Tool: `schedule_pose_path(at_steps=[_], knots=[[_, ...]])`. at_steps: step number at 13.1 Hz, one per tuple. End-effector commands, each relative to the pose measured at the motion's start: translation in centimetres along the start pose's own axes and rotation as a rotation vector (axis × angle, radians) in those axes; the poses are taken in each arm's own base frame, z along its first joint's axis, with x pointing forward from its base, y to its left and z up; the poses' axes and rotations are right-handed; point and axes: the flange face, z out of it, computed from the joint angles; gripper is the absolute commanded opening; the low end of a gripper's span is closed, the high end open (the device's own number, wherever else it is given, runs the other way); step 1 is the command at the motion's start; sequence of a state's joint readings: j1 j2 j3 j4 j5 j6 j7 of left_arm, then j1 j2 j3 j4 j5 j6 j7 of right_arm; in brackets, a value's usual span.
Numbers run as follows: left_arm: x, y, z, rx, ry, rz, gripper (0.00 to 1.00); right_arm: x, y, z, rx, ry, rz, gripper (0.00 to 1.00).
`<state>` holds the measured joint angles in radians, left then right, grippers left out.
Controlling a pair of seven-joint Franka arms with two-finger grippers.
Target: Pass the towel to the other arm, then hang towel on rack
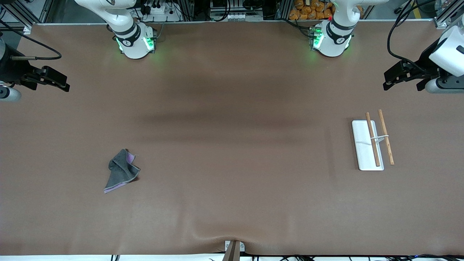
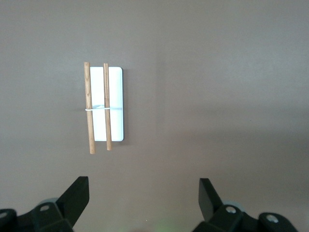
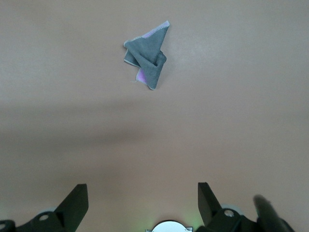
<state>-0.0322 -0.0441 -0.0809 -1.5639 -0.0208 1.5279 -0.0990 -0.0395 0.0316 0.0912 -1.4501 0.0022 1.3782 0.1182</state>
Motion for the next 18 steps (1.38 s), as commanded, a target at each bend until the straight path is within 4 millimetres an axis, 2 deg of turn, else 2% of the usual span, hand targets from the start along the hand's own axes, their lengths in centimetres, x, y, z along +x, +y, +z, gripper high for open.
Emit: schedule_pose_path(at_steps=[1, 4, 8, 11, 14, 15, 16, 18], knots=[[-0.6, -0.1, -1.1, 0.048, 0.014, 0.006, 1.0, -0.5, -0.1, -0.6, -0.017, 0.014, 0.015, 1.0], [-0.6, -0.3, -1.6, 0.048, 0.017, 0.003, 1.0, -0.4, -0.1, -0.5, -0.017, 0.012, 0.015, 1.0], [-0.4, -0.6, -0.8, 0.046, -0.002, 0.003, 1.0, -0.4, 0.0, -0.4, -0.017, 0.009, 0.018, 1.0], [-0.4, -0.1, -0.5, 0.037, -0.009, 0.01, 1.0, -0.3, 0.1, -0.4, -0.019, 0.009, 0.017, 1.0], [-0.4, -0.1, -0.4, 0.036, -0.014, 0.01, 1.0, 0.4, 0.5, 0.1, -0.027, 0.018, 0.009, 1.0], [-0.4, -0.1, -0.3, 0.036, -0.014, 0.01, 1.0, 1.6, 1.0, 0.5, -0.036, 0.052, 0.017, 1.0], [-0.4, -0.1, -0.2, 0.036, -0.015, 0.011, 1.0, 3.4, 0.5, 3.2, -0.032, 0.005, 0.003, 1.0], [-0.4, 0.0, -0.2, 0.037, -0.017, 0.011, 1.0, 3.4, -0.3, 3.4, -0.032, -0.003, -0.016, 1.0]])
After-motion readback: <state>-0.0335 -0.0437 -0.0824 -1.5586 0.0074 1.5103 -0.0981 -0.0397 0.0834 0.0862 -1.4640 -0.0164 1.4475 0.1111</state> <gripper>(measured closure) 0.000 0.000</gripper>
